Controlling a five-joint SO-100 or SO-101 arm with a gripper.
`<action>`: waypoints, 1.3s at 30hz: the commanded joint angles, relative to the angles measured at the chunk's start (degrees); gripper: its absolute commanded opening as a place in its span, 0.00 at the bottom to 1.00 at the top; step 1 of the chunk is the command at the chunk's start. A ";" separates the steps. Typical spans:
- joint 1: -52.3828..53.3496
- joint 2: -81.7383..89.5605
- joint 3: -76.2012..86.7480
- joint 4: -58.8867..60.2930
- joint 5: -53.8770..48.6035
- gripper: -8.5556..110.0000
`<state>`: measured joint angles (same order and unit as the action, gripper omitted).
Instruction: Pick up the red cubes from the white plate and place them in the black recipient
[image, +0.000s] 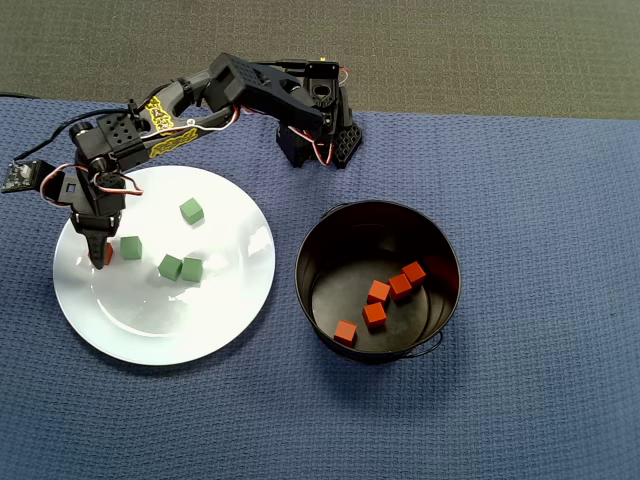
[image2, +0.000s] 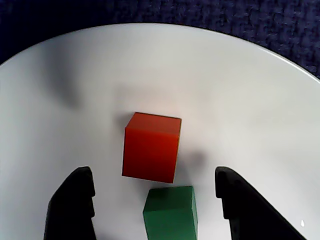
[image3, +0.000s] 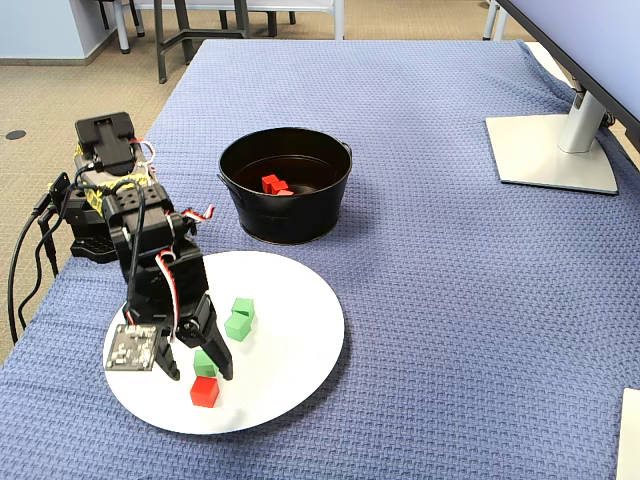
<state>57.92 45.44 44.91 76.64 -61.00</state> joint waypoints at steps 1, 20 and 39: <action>0.18 -0.53 -6.42 1.32 -0.88 0.24; 0.09 -5.63 -12.74 2.29 0.44 0.15; 0.70 1.41 -11.34 2.20 6.94 0.07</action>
<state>57.83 37.97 33.66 79.54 -57.83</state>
